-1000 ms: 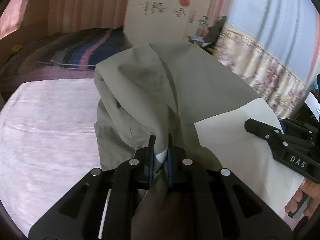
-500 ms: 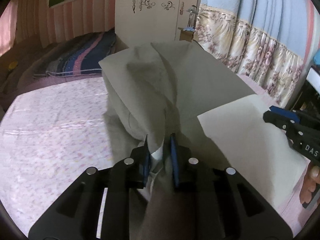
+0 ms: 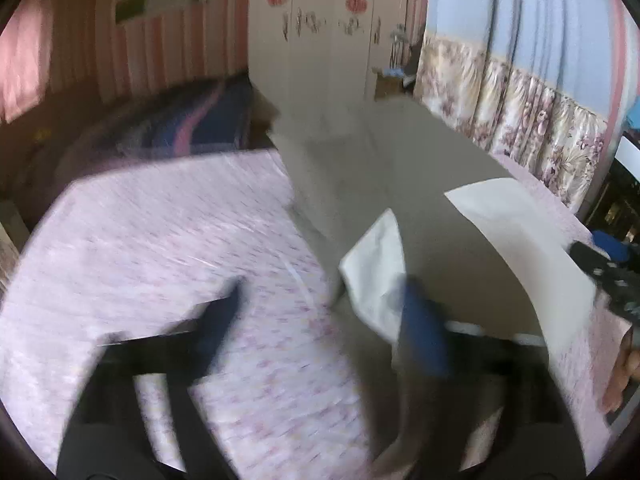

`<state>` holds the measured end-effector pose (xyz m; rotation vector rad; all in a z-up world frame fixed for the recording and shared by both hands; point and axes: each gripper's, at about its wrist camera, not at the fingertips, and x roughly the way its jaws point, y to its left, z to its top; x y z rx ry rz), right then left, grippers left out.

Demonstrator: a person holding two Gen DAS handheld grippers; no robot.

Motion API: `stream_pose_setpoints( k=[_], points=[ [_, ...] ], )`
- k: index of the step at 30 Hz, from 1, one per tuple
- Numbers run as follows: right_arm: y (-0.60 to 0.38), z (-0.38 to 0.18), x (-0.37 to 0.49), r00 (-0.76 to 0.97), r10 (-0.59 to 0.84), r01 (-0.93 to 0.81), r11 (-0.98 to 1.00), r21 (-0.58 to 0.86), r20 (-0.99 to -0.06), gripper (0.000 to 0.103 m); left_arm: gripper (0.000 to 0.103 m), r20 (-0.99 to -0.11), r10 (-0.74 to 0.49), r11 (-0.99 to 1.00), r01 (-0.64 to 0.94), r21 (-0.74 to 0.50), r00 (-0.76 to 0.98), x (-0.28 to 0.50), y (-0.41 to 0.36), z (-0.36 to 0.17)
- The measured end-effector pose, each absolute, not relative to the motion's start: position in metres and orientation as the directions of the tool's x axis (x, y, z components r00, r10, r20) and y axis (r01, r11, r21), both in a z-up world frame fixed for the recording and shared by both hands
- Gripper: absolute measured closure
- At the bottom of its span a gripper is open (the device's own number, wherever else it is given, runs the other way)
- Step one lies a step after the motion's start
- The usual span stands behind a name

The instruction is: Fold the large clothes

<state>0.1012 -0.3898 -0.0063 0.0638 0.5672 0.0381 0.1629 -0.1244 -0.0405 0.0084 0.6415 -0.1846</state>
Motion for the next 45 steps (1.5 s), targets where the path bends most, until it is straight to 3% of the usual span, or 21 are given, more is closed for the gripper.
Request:
stream_pose_setpoints(
  k=[6,11,16,19,24,30,40,45],
  points=[
    [-0.367,0.011,0.053,0.904,0.106,-0.055,0.990,0.132,-0.415,0.002,0.003,-0.456,-0.073,0.994,0.099,0.034,0.887,0.093,-0.094,-0.023],
    [-0.335,0.011,0.032,0.931,0.042,-0.070,0.996,-0.064,-0.363,0.002,0.003,-0.432,-0.036,0.999,0.045,0.010,0.901,0.066,-0.065,-0.019],
    [-0.314,0.005,0.006,0.955,0.090,-0.115,0.991,-0.074,-0.282,0.002,0.003,-0.343,0.046,0.999,-0.043,0.015,0.938,0.036,-0.048,-0.025],
    [-0.298,0.004,-0.001,0.962,0.089,-0.127,0.983,-0.135,-0.258,0.002,0.003,-0.315,-0.029,0.998,0.010,-0.062,0.949,0.029,-0.047,-0.025],
    [-0.303,0.001,0.001,0.956,0.117,-0.147,0.985,-0.095,-0.268,0.002,0.003,-0.244,0.057,0.998,-0.048,0.046,0.968,0.020,-0.053,-0.023],
    [-0.319,0.001,0.002,0.958,0.096,-0.111,0.993,-0.044,-0.269,0.002,0.003,-0.231,0.047,0.998,-0.054,-0.021,0.972,0.020,-0.046,-0.022],
    [-0.324,0.001,0.001,0.960,0.082,-0.091,0.996,-0.021,-0.267,0.002,0.003,-0.195,0.060,0.998,-0.056,0.023,0.979,0.016,-0.054,-0.026],
    [-0.326,-0.001,0.001,0.957,0.075,-0.083,0.996,-0.016,-0.280,0.002,0.003,-0.253,0.051,0.999,-0.050,0.011,0.966,0.025,-0.053,-0.033]
  ],
)
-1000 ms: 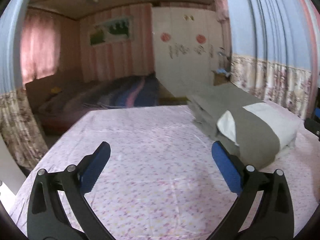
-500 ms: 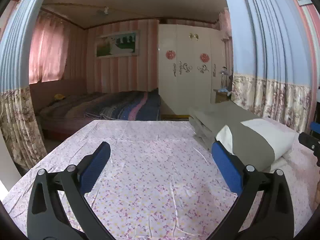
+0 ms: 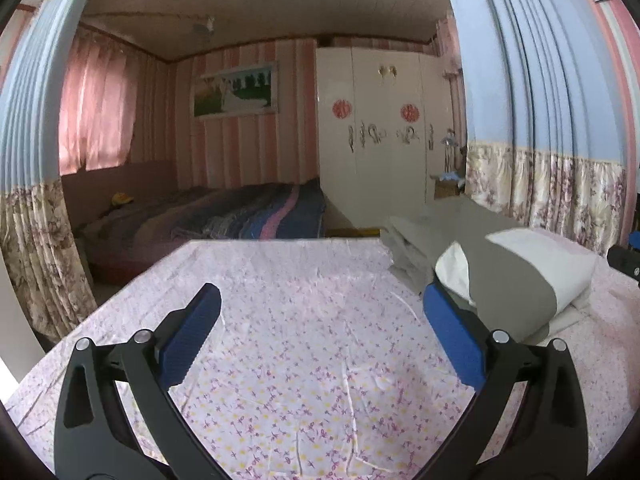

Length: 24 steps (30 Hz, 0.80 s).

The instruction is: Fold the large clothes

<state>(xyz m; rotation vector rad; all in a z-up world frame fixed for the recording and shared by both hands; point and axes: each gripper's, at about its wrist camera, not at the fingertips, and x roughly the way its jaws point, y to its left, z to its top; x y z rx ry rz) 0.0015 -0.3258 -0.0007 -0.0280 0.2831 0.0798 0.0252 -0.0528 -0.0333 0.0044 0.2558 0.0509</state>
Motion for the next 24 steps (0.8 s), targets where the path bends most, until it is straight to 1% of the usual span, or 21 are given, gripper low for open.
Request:
stream_pose_setpoints(
  k=[2,8,9,11,14,19,24],
  points=[
    [-0.326,0.000,0.001,0.958,0.072,-0.080,0.997,-0.017,-0.278,0.002,0.003,-0.264,0.051,0.999,-0.051,0.005,0.963,0.027,-0.053,-0.036],
    [-0.325,-0.001,0.002,0.956,0.064,-0.075,0.997,-0.028,-0.288,0.002,0.003,-0.236,0.064,0.998,-0.063,0.014,0.970,0.024,-0.055,-0.035],
    [-0.324,-0.002,0.002,0.955,0.063,-0.075,0.997,-0.030,-0.290,0.002,0.003,-0.240,0.059,0.998,-0.058,0.012,0.969,0.024,-0.055,-0.035],
    [-0.322,-0.002,0.003,0.954,0.062,-0.077,0.996,-0.037,-0.294,0.002,0.003,-0.280,0.038,0.999,-0.035,0.016,0.959,0.029,-0.057,-0.037],
    [-0.319,-0.003,0.003,0.952,0.058,-0.077,0.996,-0.052,-0.300,0.002,0.003,-0.314,0.033,0.999,-0.025,0.029,0.949,0.035,-0.061,-0.038],
    [-0.317,-0.003,0.004,0.952,0.050,-0.073,0.995,-0.065,-0.302,0.002,0.003,-0.291,-0.005,1.000,0.011,0.020,0.957,0.031,-0.065,-0.035],
    [-0.318,-0.003,0.006,0.950,0.039,-0.063,0.996,-0.070,-0.310,0.002,0.003,-0.309,-0.003,0.999,0.015,0.037,0.951,0.032,-0.068,-0.037]
  ],
)
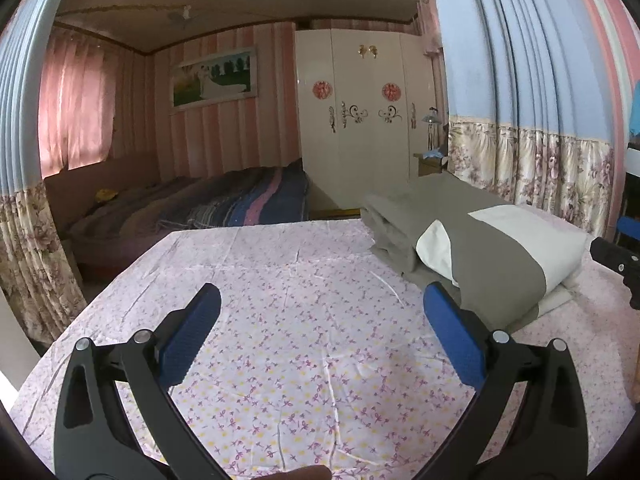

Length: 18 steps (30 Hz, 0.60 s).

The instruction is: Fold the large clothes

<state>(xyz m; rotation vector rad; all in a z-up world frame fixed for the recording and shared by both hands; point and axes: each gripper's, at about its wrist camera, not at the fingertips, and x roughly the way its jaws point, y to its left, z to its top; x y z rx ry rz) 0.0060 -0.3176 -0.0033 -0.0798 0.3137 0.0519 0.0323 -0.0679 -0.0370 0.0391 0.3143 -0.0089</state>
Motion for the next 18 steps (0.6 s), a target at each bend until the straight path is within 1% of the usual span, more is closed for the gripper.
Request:
stream_pose_setpoints(
  k=[9,18],
  points=[
    [-0.319,-0.003,0.005,0.951,0.028,-0.053,0.996,-0.071,-0.308,0.002,0.003,-0.297,-0.007,1.000,0.004,-0.009,0.955,0.029,-0.057,-0.033],
    [-0.319,-0.003,0.006,0.948,0.021,-0.050,0.995,-0.086,-0.318,0.002,0.003,-0.300,-0.013,1.000,0.007,-0.020,0.954,0.031,-0.053,-0.033]
  ],
)
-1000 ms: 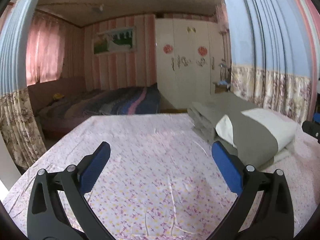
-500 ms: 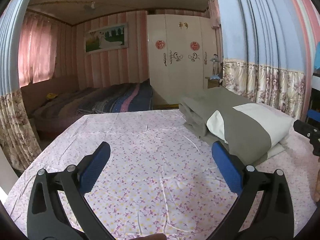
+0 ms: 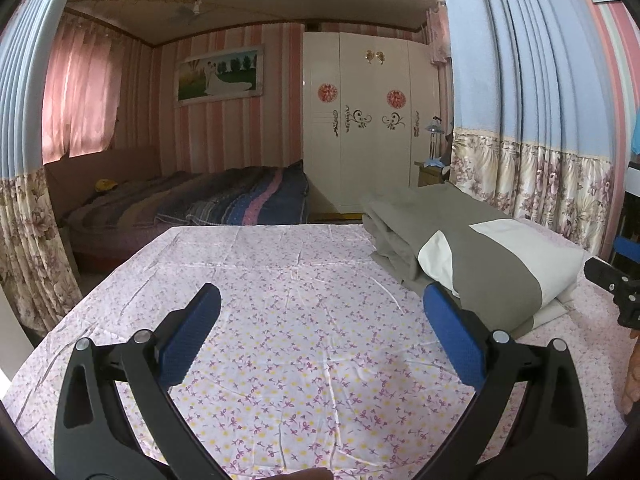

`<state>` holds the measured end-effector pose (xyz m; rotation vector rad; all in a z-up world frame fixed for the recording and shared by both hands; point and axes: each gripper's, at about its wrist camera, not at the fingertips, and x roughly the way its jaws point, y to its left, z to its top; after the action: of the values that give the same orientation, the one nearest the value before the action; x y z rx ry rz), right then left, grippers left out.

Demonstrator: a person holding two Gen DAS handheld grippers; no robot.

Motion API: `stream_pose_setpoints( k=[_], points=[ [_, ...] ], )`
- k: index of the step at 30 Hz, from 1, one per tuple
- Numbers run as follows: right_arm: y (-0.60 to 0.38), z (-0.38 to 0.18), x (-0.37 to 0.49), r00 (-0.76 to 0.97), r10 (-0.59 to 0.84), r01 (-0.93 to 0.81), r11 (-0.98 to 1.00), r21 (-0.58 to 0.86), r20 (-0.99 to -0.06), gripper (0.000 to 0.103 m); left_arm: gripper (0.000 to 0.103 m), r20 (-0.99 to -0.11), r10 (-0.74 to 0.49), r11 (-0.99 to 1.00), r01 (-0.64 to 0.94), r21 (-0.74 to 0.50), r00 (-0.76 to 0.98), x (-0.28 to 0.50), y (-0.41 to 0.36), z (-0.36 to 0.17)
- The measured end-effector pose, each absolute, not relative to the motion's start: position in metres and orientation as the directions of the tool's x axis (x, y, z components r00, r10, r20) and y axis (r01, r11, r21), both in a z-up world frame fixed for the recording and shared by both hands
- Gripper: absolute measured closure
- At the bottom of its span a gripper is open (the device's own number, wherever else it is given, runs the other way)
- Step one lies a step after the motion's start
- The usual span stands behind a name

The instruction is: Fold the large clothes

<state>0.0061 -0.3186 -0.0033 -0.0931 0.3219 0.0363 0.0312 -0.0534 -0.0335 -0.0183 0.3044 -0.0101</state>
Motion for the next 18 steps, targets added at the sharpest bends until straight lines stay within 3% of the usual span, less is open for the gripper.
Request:
stream_pose_setpoints(
  k=[18],
  points=[
    [-0.3181,-0.0044,0.0079,0.944,0.013,-0.047,0.994,-0.095,-0.328,0.002,0.003,-0.289,0.020,1.000,-0.019,0.006,0.957,0.0297,-0.0568,-0.0361]
  ],
)
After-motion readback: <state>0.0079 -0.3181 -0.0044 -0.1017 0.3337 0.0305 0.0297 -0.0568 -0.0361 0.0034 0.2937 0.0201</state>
